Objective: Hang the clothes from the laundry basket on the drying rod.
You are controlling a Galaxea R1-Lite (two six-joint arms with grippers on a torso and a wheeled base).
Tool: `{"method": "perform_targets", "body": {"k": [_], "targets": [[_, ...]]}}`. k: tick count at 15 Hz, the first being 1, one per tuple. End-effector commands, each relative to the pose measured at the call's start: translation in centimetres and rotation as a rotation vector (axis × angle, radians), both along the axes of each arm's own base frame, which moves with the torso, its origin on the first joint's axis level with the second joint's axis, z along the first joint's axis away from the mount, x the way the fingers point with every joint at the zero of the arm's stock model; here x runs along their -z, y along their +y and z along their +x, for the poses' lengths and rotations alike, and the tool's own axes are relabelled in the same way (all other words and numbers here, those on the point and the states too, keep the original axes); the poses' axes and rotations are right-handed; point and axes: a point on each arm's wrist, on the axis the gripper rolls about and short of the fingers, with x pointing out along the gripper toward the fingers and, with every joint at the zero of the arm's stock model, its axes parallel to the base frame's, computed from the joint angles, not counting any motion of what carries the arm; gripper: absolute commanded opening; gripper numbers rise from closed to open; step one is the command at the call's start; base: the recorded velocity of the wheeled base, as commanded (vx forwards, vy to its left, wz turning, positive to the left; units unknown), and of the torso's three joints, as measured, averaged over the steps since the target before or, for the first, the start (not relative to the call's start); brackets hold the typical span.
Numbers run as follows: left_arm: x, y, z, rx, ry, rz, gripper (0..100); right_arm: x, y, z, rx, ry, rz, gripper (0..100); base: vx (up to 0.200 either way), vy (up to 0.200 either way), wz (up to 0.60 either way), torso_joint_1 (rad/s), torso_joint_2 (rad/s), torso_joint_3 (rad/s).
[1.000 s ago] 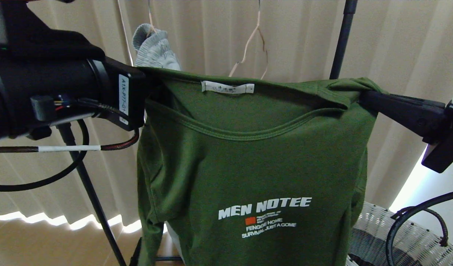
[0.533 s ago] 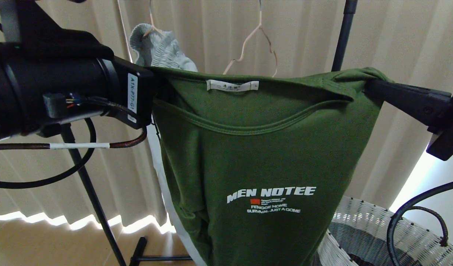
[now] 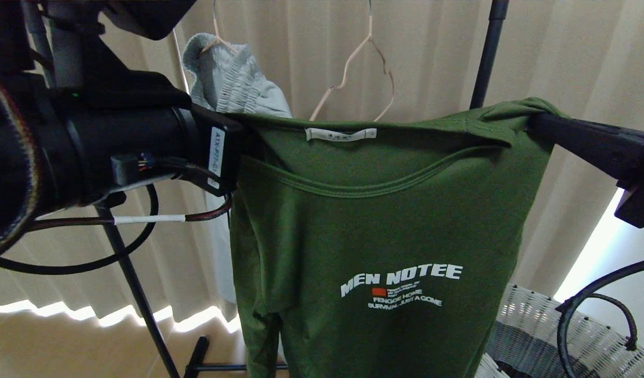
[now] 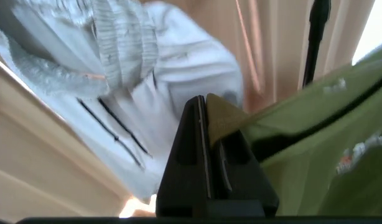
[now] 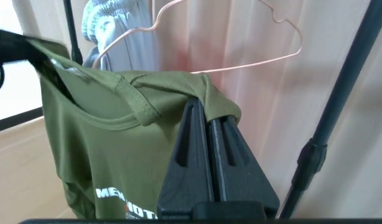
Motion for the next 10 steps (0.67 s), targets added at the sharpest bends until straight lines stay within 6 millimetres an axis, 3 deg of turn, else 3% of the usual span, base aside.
{"method": "perform_targets", "body": {"k": [1, 6, 10], "targets": [[0.7, -1.5, 2.0, -0.018, 0.011, 0.012, 0, -0.5, -1.0, -1.6, -0.007, -0.021, 0.011, 0, 0.000, 0.000, 0.00, 0.000, 0.00, 0.000], [-0.3, -3.8, 5.6, -0.050, -0.006, -0.044, 0, 0.3, -2.5, -4.9, -0.219, 0.019, -0.034, 0, 0.000, 0.000, 0.00, 0.000, 0.00, 0.000], [-0.4, -4.5, 6.3, -0.051, -0.007, -0.057, 0, 0.7, -2.3, -4.7, -0.248, 0.032, -0.042, 0, 0.000, 0.000, 0.00, 0.000, 0.00, 0.000]]}}
